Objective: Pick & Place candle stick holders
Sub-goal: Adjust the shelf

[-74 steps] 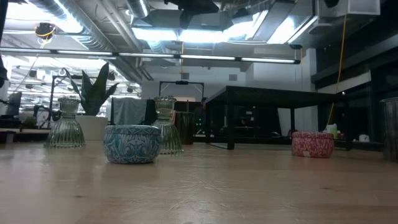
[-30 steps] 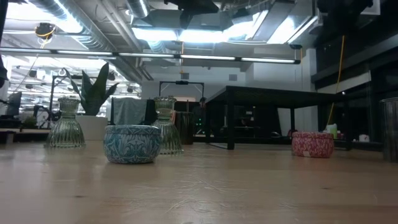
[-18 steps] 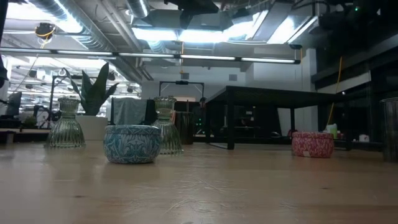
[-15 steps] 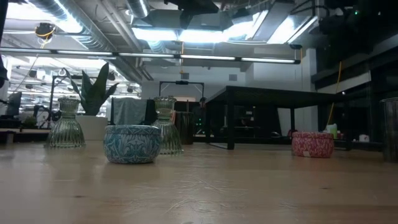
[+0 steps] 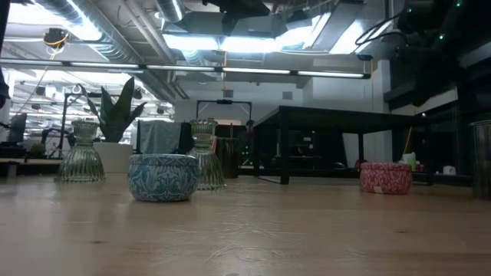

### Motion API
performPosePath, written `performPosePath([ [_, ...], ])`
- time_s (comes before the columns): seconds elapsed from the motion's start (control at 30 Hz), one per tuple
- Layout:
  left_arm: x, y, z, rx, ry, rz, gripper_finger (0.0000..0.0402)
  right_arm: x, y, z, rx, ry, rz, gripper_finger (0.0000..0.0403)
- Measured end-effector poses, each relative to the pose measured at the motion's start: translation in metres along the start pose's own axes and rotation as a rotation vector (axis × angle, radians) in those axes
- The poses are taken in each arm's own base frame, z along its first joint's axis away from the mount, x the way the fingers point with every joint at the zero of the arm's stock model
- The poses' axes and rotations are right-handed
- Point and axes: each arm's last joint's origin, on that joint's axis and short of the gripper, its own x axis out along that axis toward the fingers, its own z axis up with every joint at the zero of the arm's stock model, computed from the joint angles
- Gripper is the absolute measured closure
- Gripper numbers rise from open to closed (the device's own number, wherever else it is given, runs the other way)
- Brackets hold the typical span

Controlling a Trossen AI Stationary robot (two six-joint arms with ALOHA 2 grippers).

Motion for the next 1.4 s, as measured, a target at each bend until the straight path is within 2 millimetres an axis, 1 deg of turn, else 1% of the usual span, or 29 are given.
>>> performPosePath([
  [0.2, 0.0, 0.0, 0.0, 0.0, 0.0, 0.0, 0.04, 0.017, -0.001, -0.008, -0.001, 0.039, -0.036, 0.0403],
  [0.3, 0.0, 0.0, 0.0, 0.0, 0.0, 0.0, 0.04, 0.015, -0.001, -0.005, 0.003, 0.011, -0.051, 0.0403],
  [0.53, 0.0, 0.0, 0.0, 0.0, 0.0, 0.0, 0.04, 0.015, -0.002, -0.006, 0.022, 0.022, -0.071, 0.0403],
  [0.7, 0.0, 0.0, 0.0, 0.0, 0.0, 0.0, 0.04, 0.016, -0.003, -0.006, 0.1, 0.024, -0.085, 0.0403],
  [0.77, 0.0, 0.0, 0.0, 0.0, 0.0, 0.0, 0.04, 0.019, -0.003, -0.007, 0.119, 0.036, -0.111, 0.0403],
  [1.2, 0.0, 0.0, 0.0, 0.0, 0.0, 0.0, 0.04, 0.047, -0.001, 0.006, 0.113, 0.193, -0.14, 0.0403],
  [1.4, 0.0, 0.0, 0.0, 0.0, 0.001, 0.0, 0.04, 0.051, 0.0, 0.007, 0.105, 0.211, -0.118, 0.0403],
])
